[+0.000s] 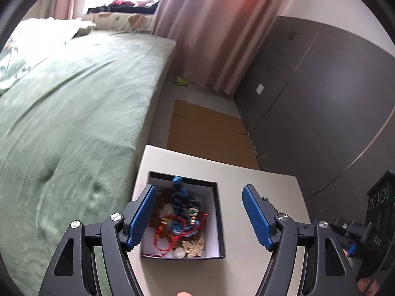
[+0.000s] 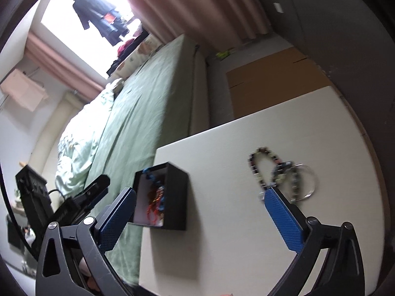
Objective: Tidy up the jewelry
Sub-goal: 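Move both open tools back to the remaining bead bracelets, then close the left tool on the black bead bracelet and lift it, then carry the black bracelet to the box with the left tool while the right tool grasps the grey bead bracelet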
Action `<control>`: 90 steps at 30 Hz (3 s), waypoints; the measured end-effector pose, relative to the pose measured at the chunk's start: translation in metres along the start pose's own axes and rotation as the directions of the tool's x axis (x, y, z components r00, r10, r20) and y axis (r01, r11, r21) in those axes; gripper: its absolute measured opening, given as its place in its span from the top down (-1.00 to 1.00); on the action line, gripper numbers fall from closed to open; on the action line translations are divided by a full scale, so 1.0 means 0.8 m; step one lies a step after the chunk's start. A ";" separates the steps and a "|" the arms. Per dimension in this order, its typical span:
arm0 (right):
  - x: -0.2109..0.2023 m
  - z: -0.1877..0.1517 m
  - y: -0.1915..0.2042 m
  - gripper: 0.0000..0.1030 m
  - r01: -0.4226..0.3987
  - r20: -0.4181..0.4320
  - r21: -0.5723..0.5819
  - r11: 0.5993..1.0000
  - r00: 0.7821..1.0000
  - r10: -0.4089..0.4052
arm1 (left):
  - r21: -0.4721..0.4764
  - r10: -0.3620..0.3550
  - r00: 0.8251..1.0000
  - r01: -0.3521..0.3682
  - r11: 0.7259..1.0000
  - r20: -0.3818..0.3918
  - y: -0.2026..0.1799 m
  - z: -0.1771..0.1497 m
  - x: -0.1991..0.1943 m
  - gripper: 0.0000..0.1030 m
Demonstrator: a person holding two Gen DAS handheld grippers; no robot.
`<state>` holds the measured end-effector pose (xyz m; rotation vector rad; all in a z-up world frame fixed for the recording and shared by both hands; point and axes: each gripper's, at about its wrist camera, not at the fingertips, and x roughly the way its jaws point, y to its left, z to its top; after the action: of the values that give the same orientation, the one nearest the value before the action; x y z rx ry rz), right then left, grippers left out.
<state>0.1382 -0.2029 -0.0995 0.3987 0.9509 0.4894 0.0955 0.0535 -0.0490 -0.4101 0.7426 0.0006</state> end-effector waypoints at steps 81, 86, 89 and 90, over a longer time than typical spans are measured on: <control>0.013 0.005 -0.099 -0.49 0.211 -0.124 0.181 0.961 0.974 -0.191 | 0.114 -0.129 0.969 0.155 0.981 -0.212 -0.108 -0.032 0.084 0.85; 0.036 0.001 -0.093 0.05 0.241 -0.139 0.158 0.958 0.966 -0.220 | 0.091 -0.143 0.972 0.163 0.982 -0.188 -0.093 -0.022 0.069 0.85; 0.052 0.001 -0.090 0.13 0.275 -0.153 0.128 0.953 0.955 -0.255 | 0.069 -0.158 0.972 0.173 0.983 -0.175 -0.084 -0.018 0.060 0.85; 0.056 0.001 -0.090 0.14 0.296 -0.156 0.115 0.948 0.948 -0.277 | 0.066 -0.161 0.972 0.174 0.983 -0.172 -0.081 -0.016 0.059 0.85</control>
<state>0.1765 -0.2368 -0.1670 0.3455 1.1607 0.1869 0.1315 -0.0172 -0.0649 -0.3977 0.8674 -0.2242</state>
